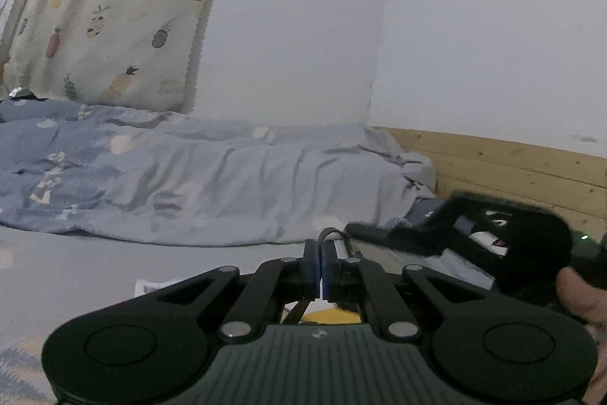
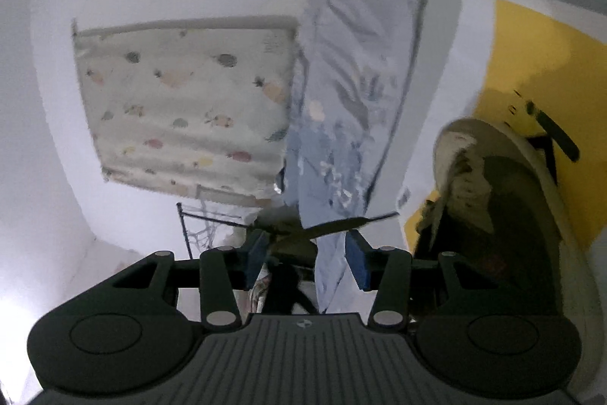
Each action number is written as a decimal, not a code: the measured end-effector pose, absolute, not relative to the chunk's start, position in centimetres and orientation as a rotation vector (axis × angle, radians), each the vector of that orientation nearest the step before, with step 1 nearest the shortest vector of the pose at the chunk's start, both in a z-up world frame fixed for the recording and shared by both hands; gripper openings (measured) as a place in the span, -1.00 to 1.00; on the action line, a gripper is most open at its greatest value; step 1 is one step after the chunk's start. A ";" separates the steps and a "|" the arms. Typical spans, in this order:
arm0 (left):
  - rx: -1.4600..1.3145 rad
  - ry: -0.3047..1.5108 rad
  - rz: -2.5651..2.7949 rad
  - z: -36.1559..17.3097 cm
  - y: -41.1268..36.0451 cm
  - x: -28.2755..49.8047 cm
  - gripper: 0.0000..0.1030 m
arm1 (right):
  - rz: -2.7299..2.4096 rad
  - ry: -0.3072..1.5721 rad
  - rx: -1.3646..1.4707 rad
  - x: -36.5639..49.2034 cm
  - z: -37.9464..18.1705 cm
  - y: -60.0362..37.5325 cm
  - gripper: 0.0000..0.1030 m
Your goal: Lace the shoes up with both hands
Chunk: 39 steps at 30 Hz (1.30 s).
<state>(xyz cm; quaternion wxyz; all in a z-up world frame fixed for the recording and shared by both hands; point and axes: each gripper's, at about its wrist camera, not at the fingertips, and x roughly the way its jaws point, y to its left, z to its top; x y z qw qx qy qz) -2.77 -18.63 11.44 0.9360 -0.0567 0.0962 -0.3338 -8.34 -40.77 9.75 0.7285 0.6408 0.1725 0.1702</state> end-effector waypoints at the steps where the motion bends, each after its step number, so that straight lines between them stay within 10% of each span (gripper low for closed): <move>1: -0.117 0.193 -0.689 11.4 -18.6 -2.9 -1.00 | 0.370 0.389 1.422 -8.4 9.4 -40.7 -0.06; 39: -0.040 0.203 -0.709 10.4 -19.4 -3.4 -1.00 | 0.301 0.380 1.610 -8.4 6.7 -40.8 -0.06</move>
